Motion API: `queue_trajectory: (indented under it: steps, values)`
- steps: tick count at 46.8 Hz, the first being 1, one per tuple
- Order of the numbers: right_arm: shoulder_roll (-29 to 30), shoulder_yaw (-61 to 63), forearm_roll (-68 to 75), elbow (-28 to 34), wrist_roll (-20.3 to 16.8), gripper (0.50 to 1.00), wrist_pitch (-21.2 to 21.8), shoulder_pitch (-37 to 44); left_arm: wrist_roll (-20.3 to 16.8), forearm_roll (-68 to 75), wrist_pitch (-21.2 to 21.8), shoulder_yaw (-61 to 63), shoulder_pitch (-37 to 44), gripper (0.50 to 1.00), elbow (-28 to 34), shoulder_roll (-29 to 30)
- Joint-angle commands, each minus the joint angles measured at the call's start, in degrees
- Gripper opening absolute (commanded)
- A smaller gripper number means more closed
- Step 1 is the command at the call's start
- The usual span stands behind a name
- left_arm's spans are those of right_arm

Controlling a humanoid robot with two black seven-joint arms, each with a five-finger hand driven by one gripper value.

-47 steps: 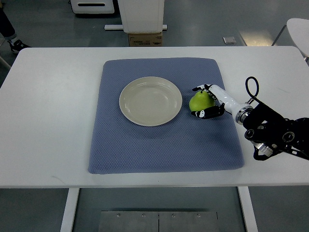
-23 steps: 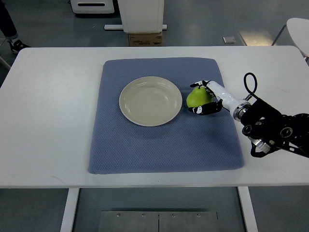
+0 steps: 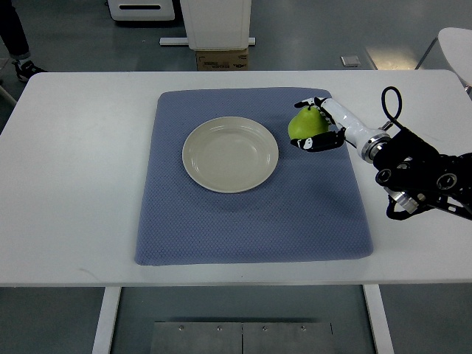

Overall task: Place pear on plate with right hand
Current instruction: 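Lift the pear with the right hand and swing it up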

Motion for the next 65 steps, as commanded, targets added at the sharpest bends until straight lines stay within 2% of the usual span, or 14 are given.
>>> queue_trajectory:
  steps: [1,13,26,52,65]
  values:
    - [-1.21,-0.04,0.51,0.29,-0.03,0.5,0.21,1.91,0.0,0.0,-0.01,0.0,0.01,1.0,0.0,0.0]
    - [-4.12,-0.12,1.74,2.31,-0.56,0.5,1.62,9.12,0.0,0.0,-0.01,0.0,0.01,1.0,0.0,0.0]
    - [-3.24,-0.12,5.52,3.1,-0.74,0.5,4.08,14.48,0.0,0.0,-0.01,0.0,0.01,1.0,0.0,0.0]
    - [13.89,-0.21,9.65,1.61,-1.79,0.5,4.08,19.85,0.0,0.0,-0.01,0.0,0.01,1.0,0.0,0.0]
    - [20.93,-0.83,9.92,-1.64,-2.05,0.5,4.08,18.71,0.0,0.0,-0.01,0.0,0.01,1.0,0.0,0.0]
